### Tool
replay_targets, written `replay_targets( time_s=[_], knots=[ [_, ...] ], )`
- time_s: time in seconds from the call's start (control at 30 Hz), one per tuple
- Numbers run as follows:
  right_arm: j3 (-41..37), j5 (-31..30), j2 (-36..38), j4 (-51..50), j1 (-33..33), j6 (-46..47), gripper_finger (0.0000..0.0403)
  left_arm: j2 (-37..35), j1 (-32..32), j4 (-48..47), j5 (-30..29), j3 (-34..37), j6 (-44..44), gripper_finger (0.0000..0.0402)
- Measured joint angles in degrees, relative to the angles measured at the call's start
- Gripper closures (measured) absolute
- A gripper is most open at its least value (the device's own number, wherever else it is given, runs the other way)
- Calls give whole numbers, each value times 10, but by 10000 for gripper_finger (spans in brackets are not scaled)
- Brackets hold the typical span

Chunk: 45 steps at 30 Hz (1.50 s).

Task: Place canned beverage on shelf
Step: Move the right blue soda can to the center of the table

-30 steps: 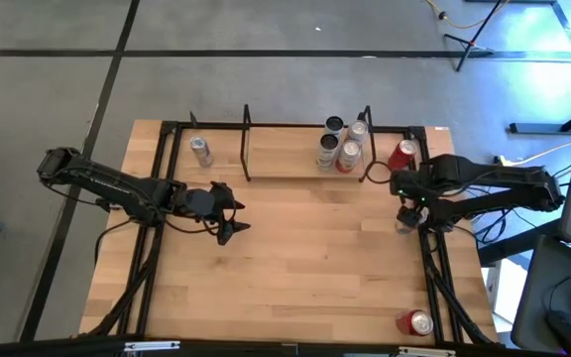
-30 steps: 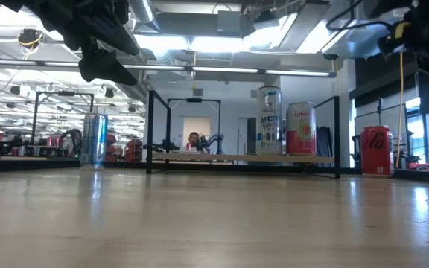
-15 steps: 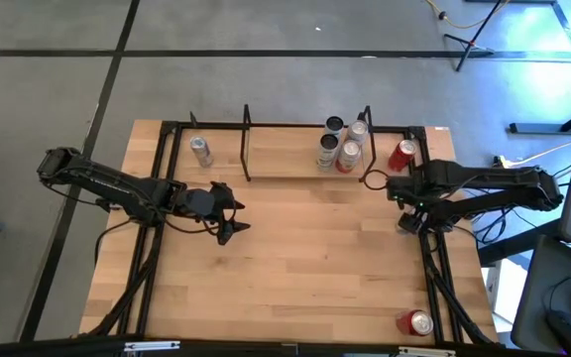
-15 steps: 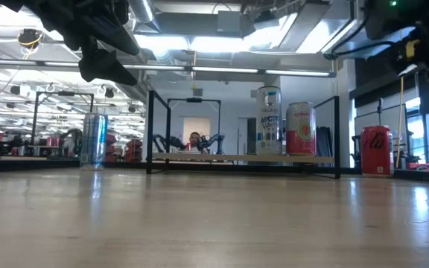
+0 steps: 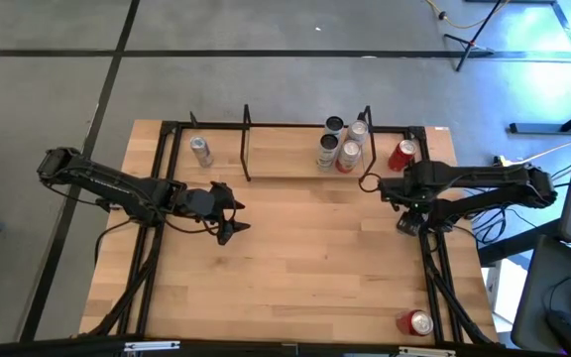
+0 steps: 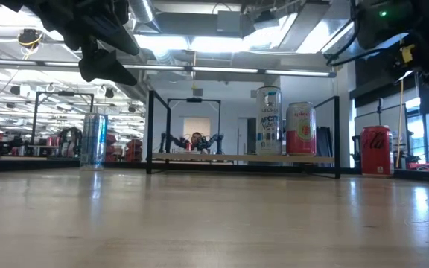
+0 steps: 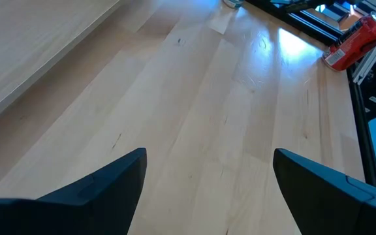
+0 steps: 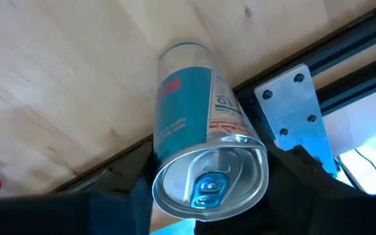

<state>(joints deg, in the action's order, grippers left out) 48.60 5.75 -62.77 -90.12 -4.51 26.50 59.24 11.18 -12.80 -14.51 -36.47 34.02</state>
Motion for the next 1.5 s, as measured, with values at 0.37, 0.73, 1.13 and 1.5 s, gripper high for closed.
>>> replay_targets(
  time_s=[0.37, 0.73, 1.13, 1.5],
  knots=[
    [127, 35, -21, 113, 0, -4, 206, 0, 0, 0, 0, 0, 0, 72],
    [348, -40, -220, 151, 0, -152, 206, 0, 0, 12, 1, 0, 2, 72],
    [543, -61, -473, 124, 0, -257, 206, 0, 0, 11, -2, 0, 3, 72],
    [566, -77, -528, 94, 0, -265, 206, 0, 0, 13, -7, 0, 3, 72]
  ],
)
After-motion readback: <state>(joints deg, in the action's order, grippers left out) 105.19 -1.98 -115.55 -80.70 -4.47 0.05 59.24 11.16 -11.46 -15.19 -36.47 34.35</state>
